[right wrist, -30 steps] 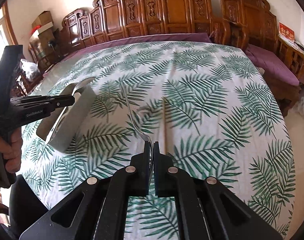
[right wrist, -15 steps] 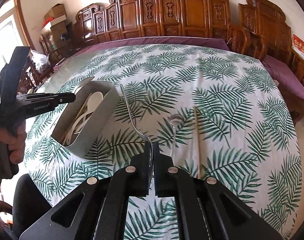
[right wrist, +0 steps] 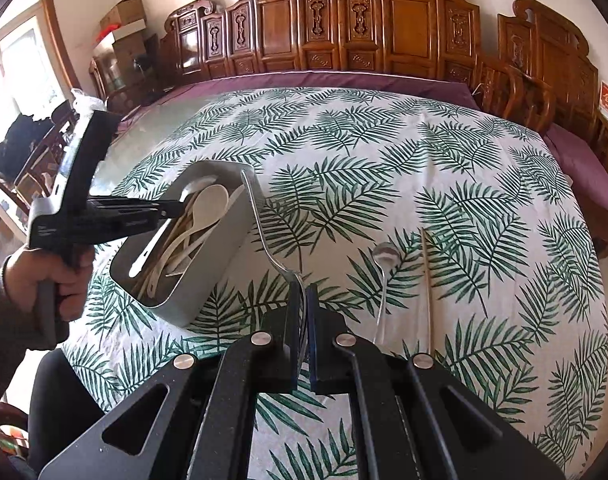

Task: Organize utensils
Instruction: 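Carry the metal spoon into the tray and open the left tool while the right tool carries the fork, then lower the metal fork into the tray and open the right tool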

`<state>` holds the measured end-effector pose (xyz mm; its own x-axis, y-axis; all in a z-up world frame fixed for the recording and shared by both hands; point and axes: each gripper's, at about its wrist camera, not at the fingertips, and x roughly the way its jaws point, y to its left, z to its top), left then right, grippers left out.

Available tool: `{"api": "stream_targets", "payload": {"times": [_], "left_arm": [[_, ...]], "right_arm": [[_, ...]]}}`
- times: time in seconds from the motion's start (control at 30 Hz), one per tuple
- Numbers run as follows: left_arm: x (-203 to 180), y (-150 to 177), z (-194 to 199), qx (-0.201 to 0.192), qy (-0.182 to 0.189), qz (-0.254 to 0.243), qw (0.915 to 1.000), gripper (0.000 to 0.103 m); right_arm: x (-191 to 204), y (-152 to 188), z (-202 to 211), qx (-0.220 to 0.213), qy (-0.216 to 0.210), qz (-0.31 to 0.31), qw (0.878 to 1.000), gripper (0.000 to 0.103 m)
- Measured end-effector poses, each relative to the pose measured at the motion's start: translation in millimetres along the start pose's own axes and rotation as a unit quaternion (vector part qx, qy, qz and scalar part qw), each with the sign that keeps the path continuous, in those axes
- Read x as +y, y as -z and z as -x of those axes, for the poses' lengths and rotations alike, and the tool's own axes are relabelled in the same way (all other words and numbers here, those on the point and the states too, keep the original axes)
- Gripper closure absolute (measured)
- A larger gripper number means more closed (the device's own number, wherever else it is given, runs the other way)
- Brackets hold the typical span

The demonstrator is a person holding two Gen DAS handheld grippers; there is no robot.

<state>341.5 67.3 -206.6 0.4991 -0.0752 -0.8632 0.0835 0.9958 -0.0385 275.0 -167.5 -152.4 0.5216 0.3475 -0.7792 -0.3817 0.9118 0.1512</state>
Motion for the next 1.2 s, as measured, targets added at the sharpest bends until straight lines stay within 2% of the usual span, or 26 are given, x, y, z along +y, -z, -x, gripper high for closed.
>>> {"api": "stream_targets", "payload": {"times": [0.23,0.3,0.8,0.97,1.2], "left_arm": [[4,4,-7,0.011,-0.004,0.003,0.9999,0.096],[7,5,-3,0.008,-0.003,0.007,0.9999,0.089],[60,28,75,-0.05,-0.021,0.017,0.9984,0.072],[78,36,92,-0.058,-0.026,0.025,0.9977,0.07],[94,42,118,-0.082,-0.027,0.037,0.9956,0.048]], "right_arm": [[15,-5,-6,0.003,-0.006,0.01,1.0,0.099],[20,-7,-8,0.004,-0.009,0.011,1.0,0.099],[78,-17,-41,0.025,-0.043,0.0,0.999,0.099],[95,-23,-54,0.034,-0.038,-0.002,0.999,0.099],[104,-36,-78,0.047,-0.021,-0.016,0.999,0.099]]}}
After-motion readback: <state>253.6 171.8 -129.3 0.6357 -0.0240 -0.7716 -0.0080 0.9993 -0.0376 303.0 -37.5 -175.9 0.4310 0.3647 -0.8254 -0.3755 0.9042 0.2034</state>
